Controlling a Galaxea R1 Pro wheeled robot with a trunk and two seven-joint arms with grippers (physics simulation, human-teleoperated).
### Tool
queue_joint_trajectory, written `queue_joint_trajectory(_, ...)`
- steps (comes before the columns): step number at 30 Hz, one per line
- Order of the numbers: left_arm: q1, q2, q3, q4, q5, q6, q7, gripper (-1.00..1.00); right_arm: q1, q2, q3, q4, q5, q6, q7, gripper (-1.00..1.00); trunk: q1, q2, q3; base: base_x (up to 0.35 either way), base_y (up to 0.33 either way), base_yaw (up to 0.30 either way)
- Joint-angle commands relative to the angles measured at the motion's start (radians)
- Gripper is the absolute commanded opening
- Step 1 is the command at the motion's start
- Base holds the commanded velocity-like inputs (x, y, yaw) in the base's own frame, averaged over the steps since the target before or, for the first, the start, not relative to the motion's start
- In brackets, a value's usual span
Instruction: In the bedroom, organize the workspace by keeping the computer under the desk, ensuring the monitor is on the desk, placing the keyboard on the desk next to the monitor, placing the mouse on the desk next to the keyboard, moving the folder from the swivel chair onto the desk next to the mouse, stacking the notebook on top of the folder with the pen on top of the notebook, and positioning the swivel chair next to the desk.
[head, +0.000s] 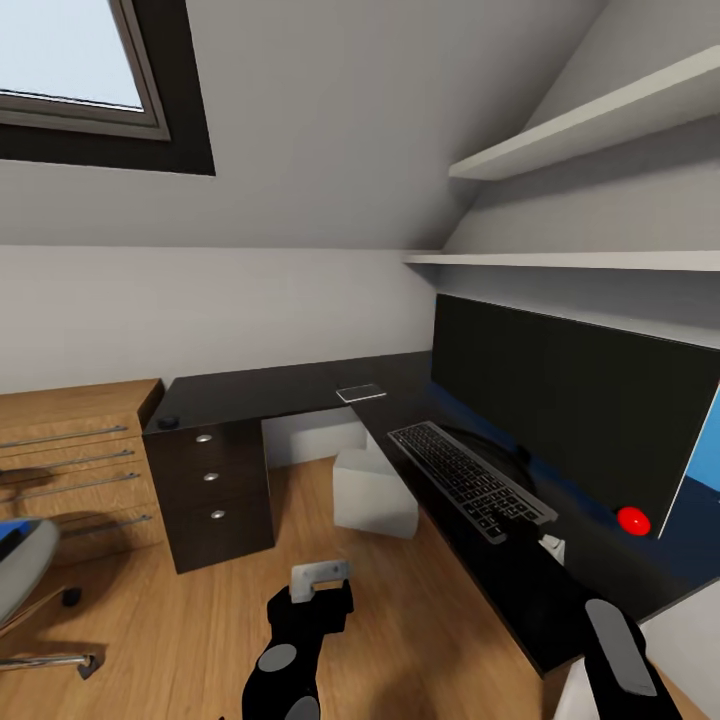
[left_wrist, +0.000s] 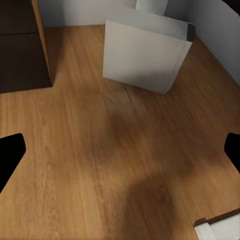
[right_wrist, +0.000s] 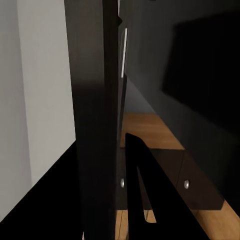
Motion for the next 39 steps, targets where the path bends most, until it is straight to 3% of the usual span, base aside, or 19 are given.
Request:
queue_joint_trajectory(1,-0.001,0.0,-0.001,-0.001,0.006,0.003,0.008,1.0,-0.001,0.0,-0.003,0.0,-0.001,0.007,0.003,-1.0,0.0,-0.001,-0.001,0.107,0.0,0.0)
queue_joint_trajectory(12,-0.001,0.0,-0.001,-0.002,0.006,0.003,0.008,1.0,-0.001,-0.012,0.0,0.005,-0.002,0.014,0.007,-1.0,0.0,-0.001,-0.001,0.139,0.0,0.0)
queue_joint_trajectory(25,-0.001,0.0,-0.002,-0.002,0.006,0.003,0.008,1.0,-0.001,-0.008,-0.002,0.007,0.0,0.008,0.0,-1.0,0.0,-0.001,-0.001,0.055,0.0,0.0)
queue_joint_trajectory(39,-0.001,0.0,-0.003,-0.002,0.006,0.003,0.008,1.0,-0.001,-0.006,-0.003,0.009,-0.001,0.005,-0.056,-1.0,0.0,-0.001,-0.001,0.002,0.0,0.0)
